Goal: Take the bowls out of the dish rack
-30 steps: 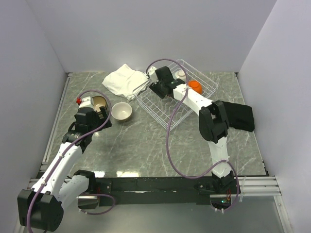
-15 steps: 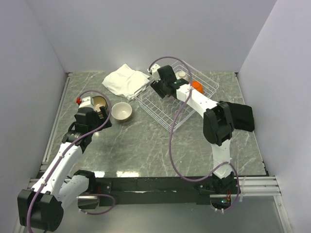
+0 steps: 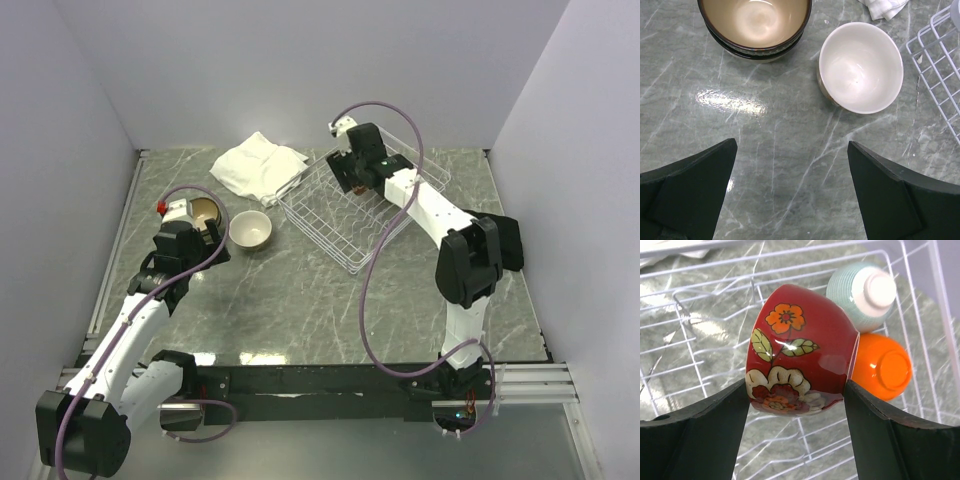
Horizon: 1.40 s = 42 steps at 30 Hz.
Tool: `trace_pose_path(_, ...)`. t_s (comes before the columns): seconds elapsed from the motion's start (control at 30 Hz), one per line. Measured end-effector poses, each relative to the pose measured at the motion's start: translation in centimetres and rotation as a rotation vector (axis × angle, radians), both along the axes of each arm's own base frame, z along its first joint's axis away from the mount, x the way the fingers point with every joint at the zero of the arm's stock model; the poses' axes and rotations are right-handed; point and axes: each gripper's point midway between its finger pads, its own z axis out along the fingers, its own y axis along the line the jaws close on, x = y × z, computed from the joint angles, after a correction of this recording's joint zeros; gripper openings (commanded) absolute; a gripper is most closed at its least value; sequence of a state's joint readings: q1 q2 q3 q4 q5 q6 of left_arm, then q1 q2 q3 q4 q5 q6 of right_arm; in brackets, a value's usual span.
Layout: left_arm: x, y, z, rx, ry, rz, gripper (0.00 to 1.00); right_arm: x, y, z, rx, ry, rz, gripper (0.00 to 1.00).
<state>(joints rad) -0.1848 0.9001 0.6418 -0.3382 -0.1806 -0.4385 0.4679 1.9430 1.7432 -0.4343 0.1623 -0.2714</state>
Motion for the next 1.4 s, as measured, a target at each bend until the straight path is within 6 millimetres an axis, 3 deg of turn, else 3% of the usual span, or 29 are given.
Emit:
trace_pose_path(0.17,0.0,-0.1,0.0,-0.003,0.001,-0.004,1.00,-1.5,-0.9,-0.1,0.061,0.041,-0.020,0.00)
trace_pose_path(0.33,-0.1,-0.6,0.0,-0.018,0.003,-0.027,0.99,-3.1,-1.3,1.9,0.156,0.042,-0.036,0.00)
trace_pose_path(0.5,-0.1,-1.8,0.2,-0.065,0.000,-0.078,0.99,-5.2,-1.6,3.7,0.257,0.037,-0.047,0.00)
trace_pose_path(0.63,0.4,-3.3,1.1,-0.132,-0.025,-0.123,0.99,-6.5,-1.5,3.9,0.353,0.052,-0.051,0.00)
trace_pose_path(0.83,2.4,-6.5,3.4,-0.242,-0.086,-0.216,0.99,-9.4,-0.6,2.8,0.513,0.106,-0.042,0.00)
trace_pose_path(1.03,3.8,-11.4,5.4,-0.319,-0.127,-0.339,0.99,-11.5,0.8,2.8,0.669,0.131,-0.016,0.00)
trace_pose_path(1.2,5.3,-15.3,6.8,-0.369,-0.146,-0.412,0.99,-12.9,1.7,4.3,0.789,0.126,0.016,0.00)
trace_pose_path(1.4,6.3,-18.1,7.0,-0.429,-0.141,-0.439,1.00,-14.7,2.9,6.5,0.963,0.121,0.063,0.00)
